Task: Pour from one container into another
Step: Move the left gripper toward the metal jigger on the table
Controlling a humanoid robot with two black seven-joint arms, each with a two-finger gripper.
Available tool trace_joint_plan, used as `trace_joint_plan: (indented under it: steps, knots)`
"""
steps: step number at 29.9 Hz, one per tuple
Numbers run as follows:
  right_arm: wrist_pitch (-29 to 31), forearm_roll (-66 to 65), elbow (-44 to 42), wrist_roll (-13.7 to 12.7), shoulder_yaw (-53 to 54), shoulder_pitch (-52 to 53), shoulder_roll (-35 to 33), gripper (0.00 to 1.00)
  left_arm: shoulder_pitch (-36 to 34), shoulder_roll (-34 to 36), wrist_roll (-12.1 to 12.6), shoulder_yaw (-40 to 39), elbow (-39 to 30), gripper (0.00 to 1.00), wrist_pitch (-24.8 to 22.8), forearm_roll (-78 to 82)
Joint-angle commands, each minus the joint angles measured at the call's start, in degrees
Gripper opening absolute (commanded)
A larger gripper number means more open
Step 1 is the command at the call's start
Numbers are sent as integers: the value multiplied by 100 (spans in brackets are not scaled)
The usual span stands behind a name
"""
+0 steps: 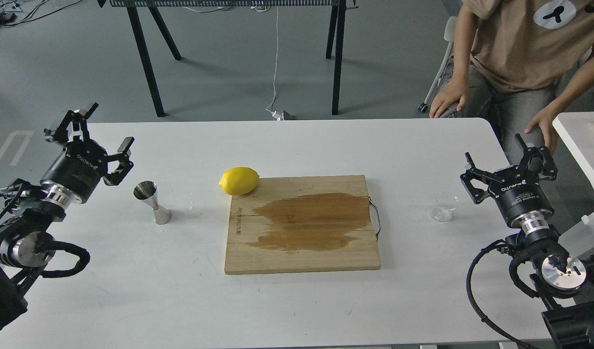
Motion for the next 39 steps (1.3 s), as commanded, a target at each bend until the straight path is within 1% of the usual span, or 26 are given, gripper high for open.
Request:
trace_joint_plan:
  steps: [1,8,14,18,25,27,30,33,35,37,39]
  knots:
    - [0,0,0,0,0,17,54,99,-22,-103,0,-6,-29,100,0,-9]
    - [0,0,-18,-9,0,26,63,99,-4,-104,0,3,32,100,0,-18]
    - [0,0,-9,0,9,26,63,99,-4,-183,0,-14,445,100,0,-9]
    - [0,0,-27,0,9,0,63,99,-48,-104,0,-41,454,100,0,-9]
    - [0,0,-27,0,9,0,72,99,-110,677,0,-15,428,100,0,192]
    - [0,0,-27,0,9,9,72,99,-337,940,0,3,428,100,0,569]
    - [0,0,-18,9,9,18,72,99,-733,1056,0,-23,402,100,0,1526]
    - [0,0,-18,18,9,9,72,99,-804,1266,0,-23,78,100,0,2169]
    - [0,0,-27,18,9,0,72,99,-778,1468,0,-6,-431,100,0,2573]
    - [0,0,-27,26,18,0,72,99,-708,1644,0,-23,-1115,100,0,2916]
    - [0,0,-27,26,18,0,72,99,-681,1864,0,-23,-1600,100,0,3163]
